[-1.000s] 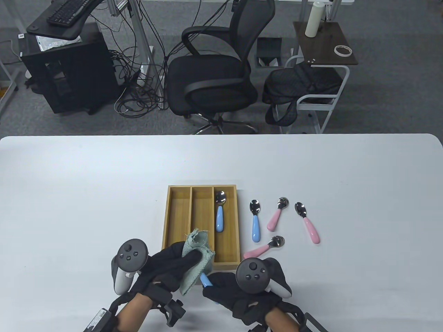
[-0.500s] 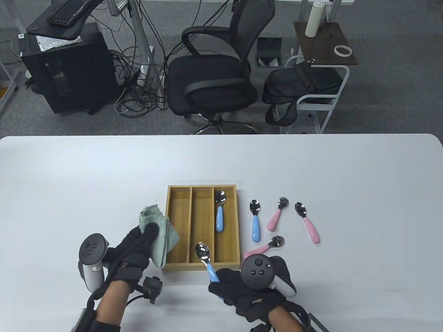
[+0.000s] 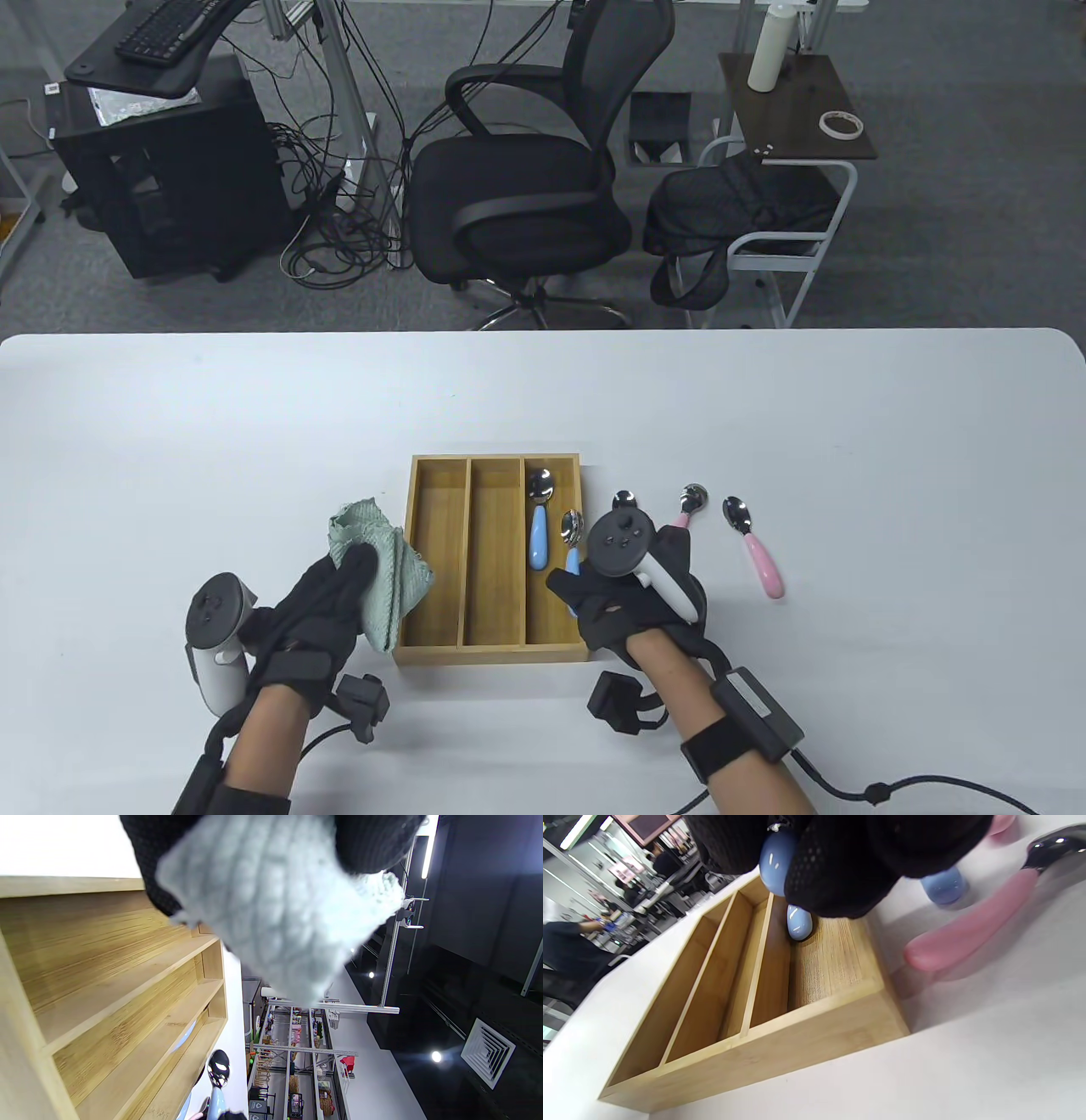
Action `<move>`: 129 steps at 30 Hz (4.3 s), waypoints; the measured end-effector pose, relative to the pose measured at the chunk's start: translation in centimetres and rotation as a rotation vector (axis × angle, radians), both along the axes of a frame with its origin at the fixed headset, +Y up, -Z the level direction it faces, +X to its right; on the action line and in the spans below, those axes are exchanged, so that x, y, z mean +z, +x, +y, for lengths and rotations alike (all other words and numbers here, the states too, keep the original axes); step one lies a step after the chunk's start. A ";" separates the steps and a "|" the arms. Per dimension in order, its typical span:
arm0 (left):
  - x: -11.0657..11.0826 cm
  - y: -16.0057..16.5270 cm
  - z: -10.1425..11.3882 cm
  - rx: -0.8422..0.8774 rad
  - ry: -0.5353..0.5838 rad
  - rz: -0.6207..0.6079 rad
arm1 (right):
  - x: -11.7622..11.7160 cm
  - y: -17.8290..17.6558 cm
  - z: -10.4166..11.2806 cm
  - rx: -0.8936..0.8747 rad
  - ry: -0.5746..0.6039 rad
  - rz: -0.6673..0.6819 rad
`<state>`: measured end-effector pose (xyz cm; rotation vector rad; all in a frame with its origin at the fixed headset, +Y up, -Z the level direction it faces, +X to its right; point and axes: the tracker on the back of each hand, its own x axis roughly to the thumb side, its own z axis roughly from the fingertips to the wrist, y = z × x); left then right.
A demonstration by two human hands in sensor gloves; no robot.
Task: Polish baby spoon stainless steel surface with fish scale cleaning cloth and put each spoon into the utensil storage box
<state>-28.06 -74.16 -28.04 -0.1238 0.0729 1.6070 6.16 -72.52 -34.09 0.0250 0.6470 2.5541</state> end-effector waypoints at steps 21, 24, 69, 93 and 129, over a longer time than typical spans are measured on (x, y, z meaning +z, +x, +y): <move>0.0 0.4 0.3 0.026 0.005 -0.039 | 0.4 -1.6 1.7 0.218 0.032 -0.009; 0.1 0.4 0.3 0.028 0.005 -0.039 | 0.3 -0.4 3.4 0.230 0.067 -0.029; 0.0 3.1 -0.7 0.073 -0.011 -0.209 | 6.5 5.5 4.1 -0.225 0.319 0.041; 1.9 7.9 0.7 -0.292 0.158 -0.248 | 11.6 -2.1 1.7 -0.345 0.423 0.299; 1.2 8.2 0.0 0.068 0.027 -0.455 | 12.0 -1.3 2.0 -0.342 0.422 0.285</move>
